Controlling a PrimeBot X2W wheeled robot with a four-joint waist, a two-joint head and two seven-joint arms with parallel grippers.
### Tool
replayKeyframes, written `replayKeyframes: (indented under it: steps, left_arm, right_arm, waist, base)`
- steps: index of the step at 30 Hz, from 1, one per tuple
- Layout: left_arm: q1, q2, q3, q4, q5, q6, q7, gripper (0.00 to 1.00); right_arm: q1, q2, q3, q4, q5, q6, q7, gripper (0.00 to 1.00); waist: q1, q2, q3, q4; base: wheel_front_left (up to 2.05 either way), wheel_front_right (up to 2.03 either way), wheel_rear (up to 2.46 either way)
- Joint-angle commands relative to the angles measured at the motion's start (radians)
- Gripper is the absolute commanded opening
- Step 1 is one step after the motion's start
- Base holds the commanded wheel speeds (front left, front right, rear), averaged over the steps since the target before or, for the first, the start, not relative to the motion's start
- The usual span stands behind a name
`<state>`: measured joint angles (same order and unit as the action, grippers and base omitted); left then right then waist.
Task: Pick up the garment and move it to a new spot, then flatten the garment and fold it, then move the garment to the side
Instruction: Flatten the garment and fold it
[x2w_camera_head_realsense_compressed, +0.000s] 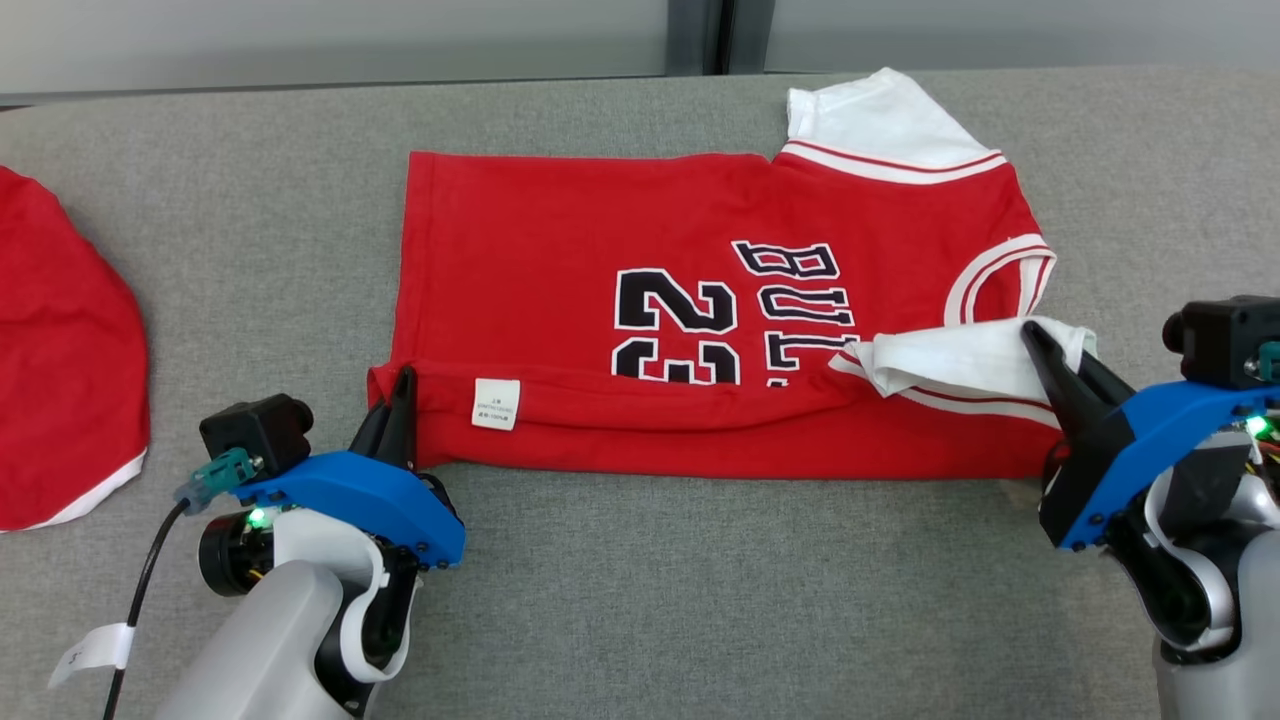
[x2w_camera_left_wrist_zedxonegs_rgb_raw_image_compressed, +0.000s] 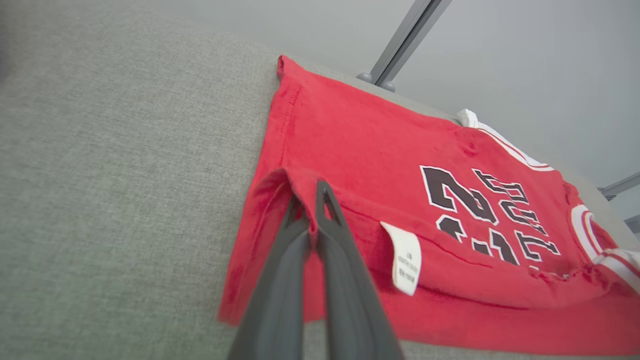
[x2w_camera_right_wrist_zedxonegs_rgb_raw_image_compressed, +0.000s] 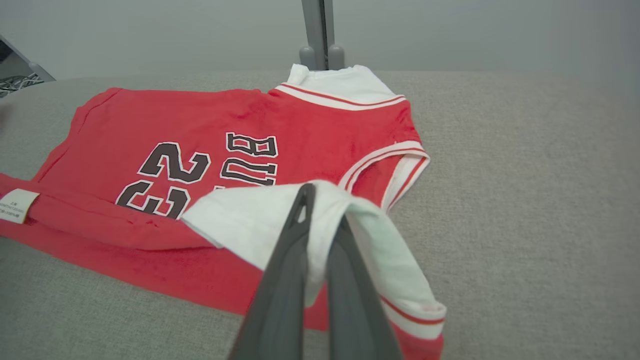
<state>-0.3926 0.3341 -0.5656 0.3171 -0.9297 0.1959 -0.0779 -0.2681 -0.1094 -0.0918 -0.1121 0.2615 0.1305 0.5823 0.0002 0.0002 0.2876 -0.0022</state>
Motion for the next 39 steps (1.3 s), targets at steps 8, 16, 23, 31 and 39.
replayKeyframes:
  steps: [8, 16, 23, 31, 39]
  left_arm:
    - [-0.052, -0.020, 0.001, 0.058, 0.008, -0.008, -0.020, 1.00]
    - [-0.014, -0.010, -0.012, 0.093, 0.017, -0.008, -0.039, 1.00]
    - [0.002, -0.003, -0.051, 0.130, 0.059, 0.014, -0.034, 1.00]
    - [-0.022, 0.006, -0.082, 0.195, 0.100, 0.044, -0.022, 1.00]
    - [-0.037, -0.001, -0.094, 0.266, 0.100, 0.044, -0.007, 1.00]
  right_arm:
    - [-0.098, -0.009, 0.031, 0.076, 0.013, 0.000, -0.130, 1.00]
    - [-0.085, -0.019, 0.037, 0.121, 0.012, 0.000, -0.204, 1.00]
    - [0.025, 0.021, -0.052, 0.110, -0.064, 0.000, -0.143, 1.00]
    - [0.080, 0.056, -0.135, 0.159, -0.157, 0.000, -0.171, 1.00]
    - [0.008, 0.058, -0.131, 0.343, -0.106, 0.000, -0.238, 1.00]
  waist:
    - [-0.0002, -0.0002, 0.027, 0.008]
    - [-0.0002, -0.0002, -0.012, 0.014]
    - [-0.0002, -0.0002, -0.050, 0.001]
    - [-0.0002, -0.0002, -0.039, -0.027]
    - [-0.0002, -0.0002, -0.006, -0.037]
  base:
    - [0.00, 0.00, 0.00]
    - [0.00, 0.00, 0.00]
    - [0.00, 0.00, 0.00]
    - [0.00, 0.00, 0.00]
    - [0.00, 0.00, 0.00]
